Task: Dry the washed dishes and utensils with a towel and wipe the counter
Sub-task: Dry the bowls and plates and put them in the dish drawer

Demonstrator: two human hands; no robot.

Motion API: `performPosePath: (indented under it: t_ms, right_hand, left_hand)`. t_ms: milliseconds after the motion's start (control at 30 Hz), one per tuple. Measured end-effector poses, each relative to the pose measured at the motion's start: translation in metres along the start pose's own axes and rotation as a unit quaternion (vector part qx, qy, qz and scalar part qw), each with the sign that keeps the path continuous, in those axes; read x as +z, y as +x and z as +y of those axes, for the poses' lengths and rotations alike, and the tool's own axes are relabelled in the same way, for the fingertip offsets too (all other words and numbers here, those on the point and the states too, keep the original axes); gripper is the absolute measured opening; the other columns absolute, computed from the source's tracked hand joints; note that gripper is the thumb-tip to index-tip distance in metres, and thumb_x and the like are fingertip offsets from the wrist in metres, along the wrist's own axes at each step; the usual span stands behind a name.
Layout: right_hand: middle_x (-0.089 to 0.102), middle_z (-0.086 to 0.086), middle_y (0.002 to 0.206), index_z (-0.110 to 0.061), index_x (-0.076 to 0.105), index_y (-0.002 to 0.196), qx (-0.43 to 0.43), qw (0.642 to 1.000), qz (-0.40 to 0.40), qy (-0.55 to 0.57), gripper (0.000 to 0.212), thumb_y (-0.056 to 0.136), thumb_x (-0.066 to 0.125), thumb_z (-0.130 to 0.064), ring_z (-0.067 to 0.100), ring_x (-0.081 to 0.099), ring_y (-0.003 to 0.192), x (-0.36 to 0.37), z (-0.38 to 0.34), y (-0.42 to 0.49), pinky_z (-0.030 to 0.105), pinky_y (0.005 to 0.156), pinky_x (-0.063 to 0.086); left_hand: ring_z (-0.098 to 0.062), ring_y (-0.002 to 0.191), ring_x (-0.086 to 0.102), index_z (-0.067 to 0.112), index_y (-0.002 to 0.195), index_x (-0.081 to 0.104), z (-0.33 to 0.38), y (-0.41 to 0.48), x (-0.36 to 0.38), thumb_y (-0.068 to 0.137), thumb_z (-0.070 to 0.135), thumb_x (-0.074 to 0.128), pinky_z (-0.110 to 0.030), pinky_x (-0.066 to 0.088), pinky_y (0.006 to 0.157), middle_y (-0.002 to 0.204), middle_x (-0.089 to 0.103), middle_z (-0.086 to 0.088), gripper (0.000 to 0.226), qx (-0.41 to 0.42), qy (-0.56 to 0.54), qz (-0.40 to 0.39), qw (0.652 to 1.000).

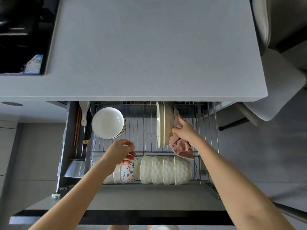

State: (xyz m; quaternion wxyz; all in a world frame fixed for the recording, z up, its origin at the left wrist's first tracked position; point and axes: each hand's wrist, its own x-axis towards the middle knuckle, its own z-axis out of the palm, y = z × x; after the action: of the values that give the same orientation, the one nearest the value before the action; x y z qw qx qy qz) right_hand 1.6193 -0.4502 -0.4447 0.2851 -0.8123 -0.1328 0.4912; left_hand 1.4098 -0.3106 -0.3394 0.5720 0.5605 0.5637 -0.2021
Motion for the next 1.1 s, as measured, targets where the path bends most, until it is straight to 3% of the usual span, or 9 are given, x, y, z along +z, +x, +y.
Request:
performPosePath:
  t_ms: [133, 300, 500, 600, 667, 767, 867, 967, 1100]
  right_hand:
    - [0.035, -0.006, 0.063, -0.034, 0.014, 0.151, 0.011, 0.999, -0.017, 0.025, 0.081, 0.087, 0.056, -0.008, 0.01, 0.04, 0.06, -0.001, 0.001, 0.007, 0.025, 0.062, 0.038]
    - [0.042, -0.002, 0.07, -0.037, 0.013, 0.15, 0.023, 0.999, -0.027, 0.033, 0.085, 0.084, 0.059, -0.01, 0.015, 0.047, 0.07, -0.008, -0.001, 0.015, 0.032, 0.067, 0.041]
    - [0.05, -0.006, 0.061, -0.023, 0.012, 0.153, -0.007, 0.998, 0.054, 0.005, 0.083, 0.087, 0.063, -0.023, 0.014, 0.051, 0.064, -0.009, -0.006, -0.009, 0.031, 0.072, 0.043]
    - [0.068, 0.011, 0.089, -0.013, 0.021, 0.151, -0.043, 0.992, 0.118, -0.002, 0.08, 0.088, 0.066, -0.035, 0.022, 0.064, 0.093, -0.01, -0.021, -0.041, 0.027, 0.086, 0.044]
    - [0.067, 0.001, 0.099, -0.016, 0.031, 0.147, -0.072, 0.988, 0.133, 0.019, 0.079, 0.083, 0.068, -0.043, 0.012, 0.059, 0.102, -0.007, -0.039, -0.065, 0.024, 0.094, 0.041]
    - [0.058, -0.013, 0.104, -0.024, 0.043, 0.136, -0.078, 0.988, 0.07, 0.11, 0.067, 0.079, 0.071, -0.045, 0.006, 0.055, 0.103, 0.004, -0.079, -0.102, 0.024, 0.086, 0.045]
    - [0.056, -0.009, 0.111, -0.029, 0.049, 0.126, -0.077, 0.975, -0.051, 0.203, 0.05, 0.082, 0.073, -0.022, 0.008, 0.059, 0.096, 0.028, -0.123, -0.132, 0.029, 0.07, 0.051]
    - [0.058, 0.002, 0.111, -0.029, 0.054, 0.12, -0.135, 0.955, -0.145, 0.222, 0.055, 0.076, 0.067, 0.001, 0.017, 0.062, 0.086, 0.063, -0.162, -0.153, 0.034, 0.056, 0.046]
    - [0.064, -0.001, 0.106, -0.03, 0.059, 0.113, -0.241, 0.945, -0.181, 0.13, 0.04, 0.088, 0.061, 0.001, 0.011, 0.062, 0.079, 0.125, -0.212, -0.185, 0.028, 0.059, 0.051]
  left_hand:
    - [-0.016, 0.066, 0.064, 0.013, 0.095, 0.059, 0.003, 0.0, -0.002, 0.094, 0.013, 0.054, -0.02, 0.052, 0.05, 0.084, 0.068, -0.009, 0.004, 0.007, -0.002, -0.001, 1.0]
    - [-0.016, 0.066, 0.063, 0.014, 0.091, 0.058, 0.006, 0.001, -0.006, 0.095, 0.013, 0.054, -0.021, 0.052, 0.051, 0.083, 0.067, -0.009, 0.006, 0.006, -0.008, 0.0, 1.0]
    - [-0.016, 0.067, 0.064, 0.014, 0.091, 0.058, 0.01, -0.006, -0.017, 0.096, 0.015, 0.053, -0.022, 0.053, 0.053, 0.082, 0.068, -0.008, 0.007, 0.016, -0.033, 0.015, 0.999]
    - [-0.016, 0.066, 0.063, 0.012, 0.096, 0.058, 0.011, -0.014, -0.024, 0.096, 0.015, 0.053, -0.022, 0.052, 0.055, 0.083, 0.067, -0.009, 0.006, 0.025, -0.057, 0.019, 0.998]
    - [-0.016, 0.066, 0.063, 0.011, 0.098, 0.059, 0.011, -0.023, -0.03, 0.094, 0.015, 0.056, -0.023, 0.053, 0.056, 0.085, 0.067, -0.009, 0.007, 0.032, -0.079, 0.017, 0.996]
    - [-0.016, 0.078, 0.063, 0.018, 0.1, 0.063, 0.007, -0.039, -0.041, 0.087, 0.021, 0.067, -0.028, 0.055, 0.072, 0.092, 0.067, -0.005, 0.014, 0.073, -0.095, -0.007, 0.993]
    - [-0.014, 0.103, 0.061, 0.028, 0.114, 0.059, -0.004, -0.059, -0.055, 0.081, 0.032, 0.07, -0.034, 0.052, 0.09, 0.109, 0.066, 0.0, 0.036, 0.117, -0.134, -0.04, 0.983]
    - [-0.015, 0.101, 0.065, 0.024, 0.121, 0.056, -0.022, -0.08, -0.076, 0.081, 0.031, 0.072, -0.032, 0.053, 0.084, 0.109, 0.069, -0.003, 0.044, 0.144, -0.211, -0.043, 0.966]
    - [-0.018, 0.083, 0.069, 0.014, 0.108, 0.063, -0.066, -0.117, -0.12, 0.09, 0.008, 0.059, -0.03, 0.058, 0.071, 0.1, 0.071, -0.012, 0.019, 0.186, -0.34, 0.044, 0.921]
